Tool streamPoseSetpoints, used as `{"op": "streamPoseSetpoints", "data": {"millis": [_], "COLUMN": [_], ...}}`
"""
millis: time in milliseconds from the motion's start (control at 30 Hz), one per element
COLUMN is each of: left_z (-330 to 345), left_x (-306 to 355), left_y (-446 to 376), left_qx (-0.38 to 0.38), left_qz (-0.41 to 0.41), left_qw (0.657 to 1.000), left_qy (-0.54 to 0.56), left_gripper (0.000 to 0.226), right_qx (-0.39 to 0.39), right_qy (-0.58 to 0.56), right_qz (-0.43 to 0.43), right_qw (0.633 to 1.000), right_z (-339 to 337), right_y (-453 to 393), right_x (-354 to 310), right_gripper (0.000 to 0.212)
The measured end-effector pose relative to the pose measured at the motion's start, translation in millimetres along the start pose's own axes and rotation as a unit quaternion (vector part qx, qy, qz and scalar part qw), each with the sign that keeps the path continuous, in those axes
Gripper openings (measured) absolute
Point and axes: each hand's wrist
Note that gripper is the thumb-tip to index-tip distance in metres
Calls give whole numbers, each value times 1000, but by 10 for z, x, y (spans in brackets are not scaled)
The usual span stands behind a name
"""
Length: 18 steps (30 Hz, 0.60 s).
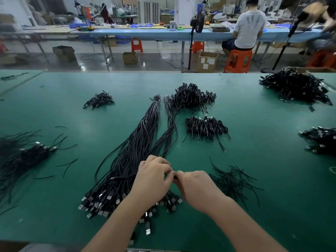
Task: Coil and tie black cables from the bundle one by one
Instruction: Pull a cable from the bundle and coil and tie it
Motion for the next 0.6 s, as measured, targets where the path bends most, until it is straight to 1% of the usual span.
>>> {"op": "streamPoseSetpoints", "data": {"millis": [100,200,300,400,533,600], "left_z": [7,15,56,121,187,194], "left_x": [46,98,159,189,204,208], "left_y": [-12,-9,6,-1,-5,-15], "left_qx": [-1,3,11,0,-34,-49], "left_qz": [-38,-57,-54,-55,-74,-101], "left_qw": [999,998,997,996,996,994], "left_qy": [-5,-30,-62,-71,-44,3], "left_gripper": [18,18,19,19,16,13], "right_qx": [-34,-63,-88,-110,-137,-125], "right_qy": [15,22,23,20,21,15], "right_qz": [13,29,45,55,76,74], "right_qw": [999,997,995,992,987,989], "right_z": [-16,-11,-24,-50,-51,-70], "right_y": [-30,-53,-79,-98,-74,-54], "right_x": [-15,-33,-81,-92,-58,-39], "right_gripper": [8,11,13,14,12,2]}}
Point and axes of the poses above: each hand's wrist, its own y-axis away from the middle knuckle, its own z-axis out of the palm, x = y × z, and after that the axes turned 14 degrees about -z, right-handed
